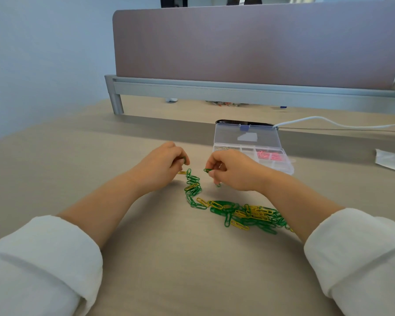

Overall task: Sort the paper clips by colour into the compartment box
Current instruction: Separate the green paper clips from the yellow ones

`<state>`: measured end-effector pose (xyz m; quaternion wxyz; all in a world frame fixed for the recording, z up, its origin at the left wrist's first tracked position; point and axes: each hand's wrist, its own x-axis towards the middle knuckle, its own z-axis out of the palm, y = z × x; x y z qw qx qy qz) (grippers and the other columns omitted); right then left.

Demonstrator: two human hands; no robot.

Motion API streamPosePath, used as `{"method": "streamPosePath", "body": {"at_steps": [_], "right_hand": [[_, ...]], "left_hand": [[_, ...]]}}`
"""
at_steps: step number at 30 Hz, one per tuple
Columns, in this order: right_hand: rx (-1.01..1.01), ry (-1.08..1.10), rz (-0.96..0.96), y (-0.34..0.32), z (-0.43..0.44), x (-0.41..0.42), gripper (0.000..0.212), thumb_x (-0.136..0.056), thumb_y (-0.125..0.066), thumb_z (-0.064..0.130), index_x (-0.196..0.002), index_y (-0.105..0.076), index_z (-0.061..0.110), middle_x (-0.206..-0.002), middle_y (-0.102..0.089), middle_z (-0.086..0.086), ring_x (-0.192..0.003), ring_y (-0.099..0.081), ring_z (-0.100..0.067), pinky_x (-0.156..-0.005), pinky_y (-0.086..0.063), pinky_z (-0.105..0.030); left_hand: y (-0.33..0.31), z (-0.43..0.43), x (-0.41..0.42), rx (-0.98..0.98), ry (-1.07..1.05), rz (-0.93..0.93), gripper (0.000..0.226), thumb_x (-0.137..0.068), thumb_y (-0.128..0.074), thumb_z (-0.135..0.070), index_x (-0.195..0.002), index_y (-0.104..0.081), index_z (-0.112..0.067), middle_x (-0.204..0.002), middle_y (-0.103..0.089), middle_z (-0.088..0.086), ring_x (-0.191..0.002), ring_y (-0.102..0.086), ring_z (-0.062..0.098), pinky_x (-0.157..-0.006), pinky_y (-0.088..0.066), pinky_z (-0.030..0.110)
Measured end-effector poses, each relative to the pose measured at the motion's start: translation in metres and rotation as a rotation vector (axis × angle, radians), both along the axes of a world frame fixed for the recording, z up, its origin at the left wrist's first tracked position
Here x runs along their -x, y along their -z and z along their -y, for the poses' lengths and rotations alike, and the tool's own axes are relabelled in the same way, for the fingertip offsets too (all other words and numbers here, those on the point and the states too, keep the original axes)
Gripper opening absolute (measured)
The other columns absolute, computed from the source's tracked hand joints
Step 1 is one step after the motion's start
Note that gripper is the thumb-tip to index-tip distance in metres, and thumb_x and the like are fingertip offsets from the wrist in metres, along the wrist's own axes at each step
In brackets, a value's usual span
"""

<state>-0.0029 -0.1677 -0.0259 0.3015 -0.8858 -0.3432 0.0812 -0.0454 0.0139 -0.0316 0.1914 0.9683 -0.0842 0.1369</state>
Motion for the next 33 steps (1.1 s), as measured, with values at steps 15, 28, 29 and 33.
{"method": "streamPosePath", "body": {"at_steps": [15,28,29,33], "right_hand": [[-0.010,0.124,-0.069,-0.002,-0.002,-0.001,0.034,-0.089,-0.032,-0.001,-0.069,-0.055,0.015,-0.082,-0.055,-0.001,-0.080,-0.051,-0.016,-0.073,-0.045,-0.023],[0.370,0.224,0.353,0.000,-0.001,0.001,0.038,-0.096,-0.041,0.039,-0.064,-0.046,0.018,-0.078,-0.050,-0.002,-0.079,-0.049,-0.023,-0.065,-0.038,-0.029],[0.392,0.218,0.344,0.000,-0.001,0.002,0.033,-0.093,-0.046,0.041,-0.070,-0.051,0.018,-0.082,-0.052,-0.001,-0.081,-0.048,-0.022,-0.067,-0.039,-0.030],[0.447,0.193,0.286,0.001,-0.002,0.003,0.028,-0.086,-0.059,0.041,-0.098,-0.063,0.015,-0.102,-0.061,-0.004,-0.097,-0.056,-0.024,-0.078,-0.047,-0.035]], "left_hand": [[0.014,0.011,-0.006,0.063,-0.128,-0.108,0.026,-0.093,-0.033,-0.010,-0.096,-0.059,-0.010,-0.086,-0.058,0.001,-0.086,-0.051,0.021,-0.070,-0.037,0.026],[0.014,0.012,-0.004,-0.263,-0.230,-0.003,0.024,-0.092,-0.048,-0.037,-0.110,-0.065,-0.034,-0.106,-0.066,0.000,-0.103,-0.057,0.021,-0.078,-0.042,0.027],[0.013,0.012,-0.004,-0.260,-0.215,-0.008,0.024,-0.092,-0.049,-0.033,-0.110,-0.065,-0.034,-0.105,-0.066,0.000,-0.102,-0.057,0.021,-0.078,-0.041,0.027],[0.011,0.013,0.000,-0.236,-0.177,-0.029,0.026,-0.090,-0.048,-0.022,-0.107,-0.065,-0.031,-0.088,-0.062,0.000,-0.091,-0.055,0.021,-0.071,-0.037,0.025]]}}
